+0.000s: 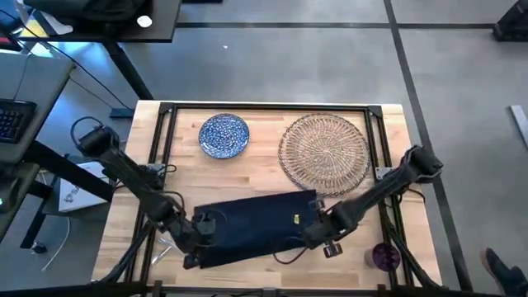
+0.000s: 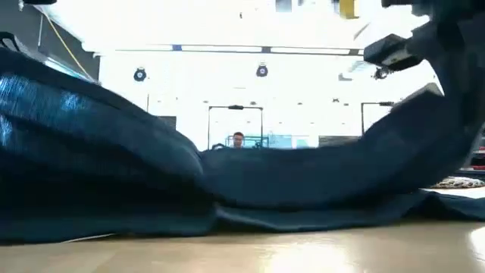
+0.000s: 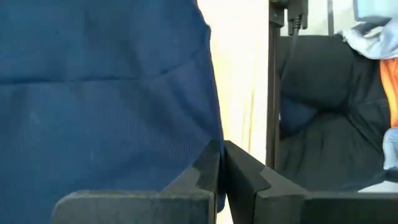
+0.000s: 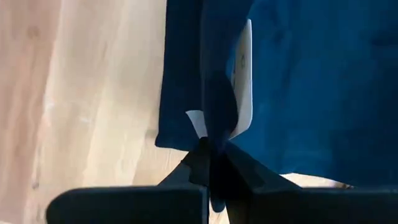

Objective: Set table place
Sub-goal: Fold the blue table napkin

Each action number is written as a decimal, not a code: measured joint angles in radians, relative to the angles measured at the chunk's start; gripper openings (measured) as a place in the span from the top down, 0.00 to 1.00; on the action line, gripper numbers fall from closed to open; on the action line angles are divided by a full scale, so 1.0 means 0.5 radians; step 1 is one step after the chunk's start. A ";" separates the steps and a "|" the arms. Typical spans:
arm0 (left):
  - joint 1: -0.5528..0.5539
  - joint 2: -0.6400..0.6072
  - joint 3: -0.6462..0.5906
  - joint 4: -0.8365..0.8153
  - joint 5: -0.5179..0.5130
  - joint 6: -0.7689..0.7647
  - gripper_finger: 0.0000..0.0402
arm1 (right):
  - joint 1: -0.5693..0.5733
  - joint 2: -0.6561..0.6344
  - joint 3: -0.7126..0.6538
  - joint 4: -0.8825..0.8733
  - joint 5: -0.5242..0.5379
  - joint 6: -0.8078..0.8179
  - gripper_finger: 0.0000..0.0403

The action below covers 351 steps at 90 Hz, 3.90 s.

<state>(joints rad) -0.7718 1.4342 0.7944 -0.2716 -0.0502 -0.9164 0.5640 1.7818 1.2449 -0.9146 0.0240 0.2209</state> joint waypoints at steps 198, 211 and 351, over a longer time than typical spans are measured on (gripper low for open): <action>0.181 0.017 -0.061 -0.452 -0.626 -0.044 0.84 | -1.015 0.046 -0.307 0.214 -0.212 -0.662 0.98; 0.181 0.017 -0.061 -0.452 -0.630 -0.044 0.84 | -1.015 0.047 -0.115 0.018 -0.213 -0.725 1.00; 0.206 0.004 -0.057 -0.401 -1.038 0.078 0.84 | -1.342 0.026 -0.487 0.927 -0.318 -1.070 0.73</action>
<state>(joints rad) -0.6686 1.4361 0.7658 -0.4721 -0.5694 -0.8776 -0.1070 1.7946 1.0013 -0.4511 -0.1348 -0.3140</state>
